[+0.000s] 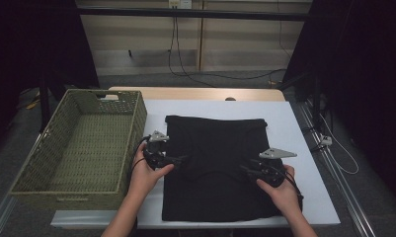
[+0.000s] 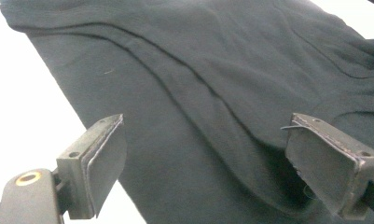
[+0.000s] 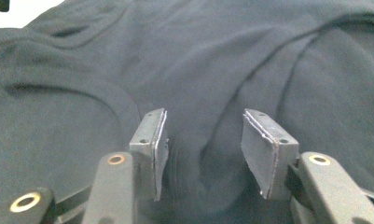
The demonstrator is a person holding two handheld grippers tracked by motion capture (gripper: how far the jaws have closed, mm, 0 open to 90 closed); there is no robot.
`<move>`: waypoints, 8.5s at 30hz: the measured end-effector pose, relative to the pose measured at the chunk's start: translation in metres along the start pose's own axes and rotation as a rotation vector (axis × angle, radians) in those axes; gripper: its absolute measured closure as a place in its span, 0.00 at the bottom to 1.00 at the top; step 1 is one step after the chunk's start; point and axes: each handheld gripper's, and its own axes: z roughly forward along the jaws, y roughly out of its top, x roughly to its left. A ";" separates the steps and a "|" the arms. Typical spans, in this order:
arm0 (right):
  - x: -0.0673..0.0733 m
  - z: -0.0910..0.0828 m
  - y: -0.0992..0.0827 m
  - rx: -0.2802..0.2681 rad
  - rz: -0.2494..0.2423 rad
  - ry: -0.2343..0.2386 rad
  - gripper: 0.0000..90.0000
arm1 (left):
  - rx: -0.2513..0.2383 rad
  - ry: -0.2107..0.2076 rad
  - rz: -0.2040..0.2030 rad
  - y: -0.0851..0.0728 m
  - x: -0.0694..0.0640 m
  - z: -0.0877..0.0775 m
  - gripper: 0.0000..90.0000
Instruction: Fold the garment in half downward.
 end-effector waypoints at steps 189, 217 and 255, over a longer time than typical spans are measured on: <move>0.005 -0.095 -0.058 -0.084 0.011 0.177 0.98 | 0.174 -0.386 0.046 -0.026 -0.077 -0.039 0.97; 0.020 -0.107 -0.074 -0.031 -0.041 0.240 0.92 | 0.206 -0.421 0.080 -0.044 -0.085 -0.043 0.86; 0.073 0.005 0.011 -0.073 -0.141 0.254 0.31 | 0.092 -0.140 0.017 0.001 -0.024 -0.022 0.14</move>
